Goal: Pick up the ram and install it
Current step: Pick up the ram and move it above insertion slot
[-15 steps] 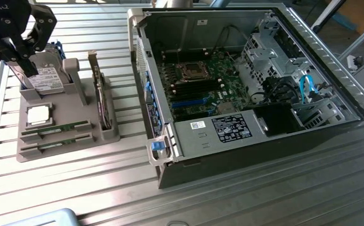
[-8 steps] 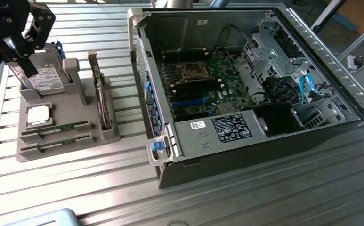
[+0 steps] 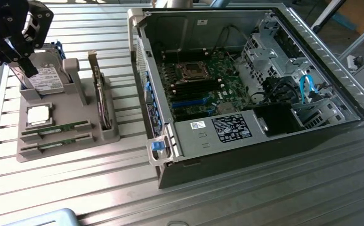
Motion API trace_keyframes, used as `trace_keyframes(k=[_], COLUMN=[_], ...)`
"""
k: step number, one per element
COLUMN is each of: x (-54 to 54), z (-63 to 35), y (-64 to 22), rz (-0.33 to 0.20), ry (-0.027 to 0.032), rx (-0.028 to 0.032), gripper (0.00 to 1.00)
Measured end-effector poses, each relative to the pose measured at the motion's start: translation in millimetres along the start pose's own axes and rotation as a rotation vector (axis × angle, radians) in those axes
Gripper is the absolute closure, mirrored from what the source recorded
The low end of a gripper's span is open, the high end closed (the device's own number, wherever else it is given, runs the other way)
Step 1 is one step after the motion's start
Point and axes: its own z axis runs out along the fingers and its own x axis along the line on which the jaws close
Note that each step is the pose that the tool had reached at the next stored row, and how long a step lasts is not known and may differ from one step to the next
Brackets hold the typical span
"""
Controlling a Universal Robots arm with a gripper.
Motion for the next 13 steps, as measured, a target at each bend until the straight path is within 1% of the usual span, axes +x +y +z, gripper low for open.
trace_keyframes(k=[5, 7, 11, 13], x=[0.1, 0.1, 0.1, 0.1], z=[0.0, 0.1, 0.0, 0.0], y=[-0.2, -0.2, -0.2, -0.2], rz=[-0.057, -0.096, -0.152, -0.190], ry=[0.0016, 0.0026, 0.0043, 0.0054], rx=[-0.0015, -0.0025, -0.0039, -0.0049], gripper=[0.89, 0.89, 0.89, 0.89])
